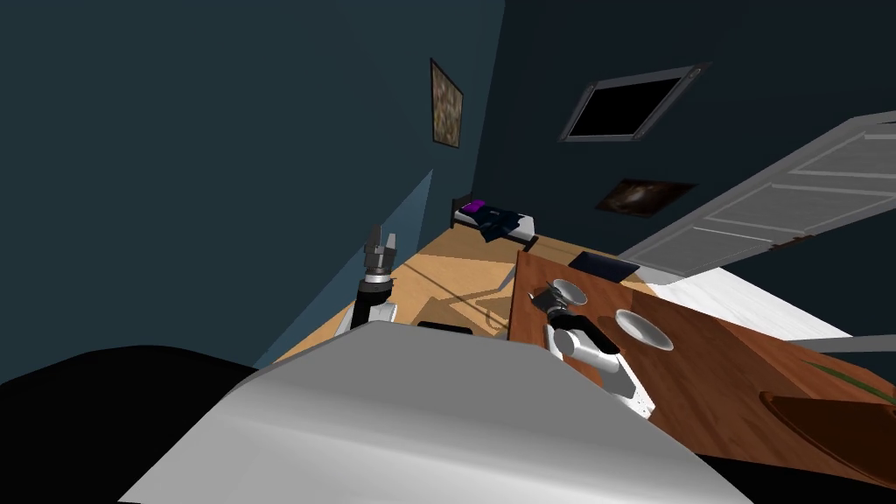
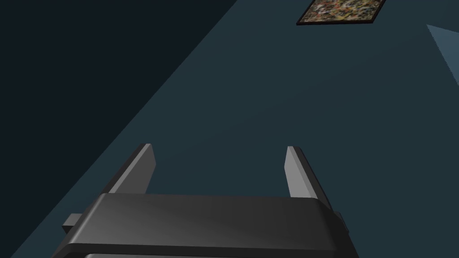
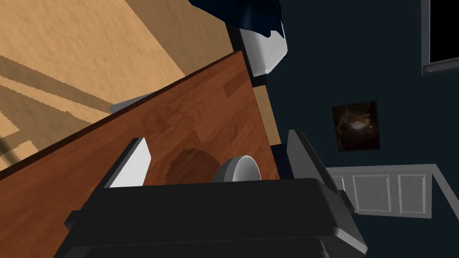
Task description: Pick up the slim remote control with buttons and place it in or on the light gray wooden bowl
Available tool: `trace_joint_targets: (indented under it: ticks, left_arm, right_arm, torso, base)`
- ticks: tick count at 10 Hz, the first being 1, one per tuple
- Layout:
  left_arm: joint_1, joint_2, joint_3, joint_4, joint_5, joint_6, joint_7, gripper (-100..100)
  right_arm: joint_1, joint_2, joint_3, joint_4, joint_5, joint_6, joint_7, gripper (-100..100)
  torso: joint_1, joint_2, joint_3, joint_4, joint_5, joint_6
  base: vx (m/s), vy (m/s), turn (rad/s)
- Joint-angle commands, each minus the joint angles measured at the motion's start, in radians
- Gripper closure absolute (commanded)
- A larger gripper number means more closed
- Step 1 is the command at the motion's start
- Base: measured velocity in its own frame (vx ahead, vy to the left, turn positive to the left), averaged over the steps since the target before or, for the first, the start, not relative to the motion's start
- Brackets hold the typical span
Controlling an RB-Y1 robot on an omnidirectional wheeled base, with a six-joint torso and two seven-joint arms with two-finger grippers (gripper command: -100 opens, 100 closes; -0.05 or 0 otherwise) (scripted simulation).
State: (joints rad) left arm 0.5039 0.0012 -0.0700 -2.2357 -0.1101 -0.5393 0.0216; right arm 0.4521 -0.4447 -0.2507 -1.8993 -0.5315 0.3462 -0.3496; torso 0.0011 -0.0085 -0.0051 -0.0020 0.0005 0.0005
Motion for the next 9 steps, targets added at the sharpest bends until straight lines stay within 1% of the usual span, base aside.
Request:
trace_joint_targets:
  ticks: [1,2,3,4,5,6,7,8,9]
  left_arm:
    - [0.0,0.0,0.0,0.0,0.0,0.0,0.0,0]
    - [0.0,0.0,0.0,0.0,0.0,0.0,0.0,0]
    - [0.0,0.0,0.0,0.0,0.0,0.0,0.0,0]
    - [0.0,0.0,0.0,0.0,0.0,0.0,0.0,0]
    - [0.0,0.0,0.0,0.0,0.0,0.0,0.0,0]
    - [0.0,0.0,0.0,0.0,0.0,0.0,0.0,0]
    - [0.0,0.0,0.0,0.0,0.0,0.0,0.0,0]
    - [0.0,0.0,0.0,0.0,0.0,0.0,0.0,0]
    - [0.0,0.0,0.0,0.0,0.0,0.0,0.0,0]
  right_arm:
    - [0.0,-0.004,0.0,0.026,-0.012,0.03,-0.022,-100]
    - [0.014,-0.026,-0.01,0.058,-0.048,0.07,-0.065,-100]
    - [0.014,-0.026,-0.01,0.058,-0.048,0.077,-0.065,-100]
    - [0.029,-0.049,-0.018,0.091,-0.085,0.117,-0.108,-100]
    - [0.029,-0.049,-0.018,0.091,-0.085,0.123,-0.108,-100]
    - [0.046,-0.071,-0.025,0.124,-0.121,0.161,-0.15,-100]
    - [0.046,-0.071,-0.025,0.124,-0.121,0.166,-0.152,-100]
    - [0.065,-0.093,-0.031,0.156,-0.156,0.203,-0.192,-100]
    - [0.065,-0.093,-0.031,0.156,-0.156,0.208,-0.195,-100]
  torso:
    - [0.0,0.0,0.0,0.0,0.0,0.0]
    - [-0.001,0.0,0.0,0.0,0.0,-0.001]
    - [-0.001,-0.001,-0.001,0.0,0.0,0.0]
    - [-0.001,0.0,0.0,0.0,0.0,-0.001]
    - [-0.002,-0.001,-0.001,0.0,0.0,0.0]
    - [-0.003,0.0,0.0,0.0,-0.001,-0.001]
    - [-0.003,-0.001,-0.001,0.0,-0.001,0.0]
    - [-0.002,-0.001,-0.001,0.0,-0.001,-0.001]
    - [-0.001,-0.002,-0.001,0.0,0.0,0.0]
  base:
    - [0.127,0.029,-0.07]
    - [0.145,0.032,-0.112]
    - [0.13,0.03,-0.059]
    - [0.145,0.02,-0.119]
    - [0.118,0.004,-0.073]
    - [0.159,-0.005,-0.111]
    - [0.139,0.018,-0.071]
    - [0.158,0.035,-0.127]
    - [0.141,0.023,-0.088]
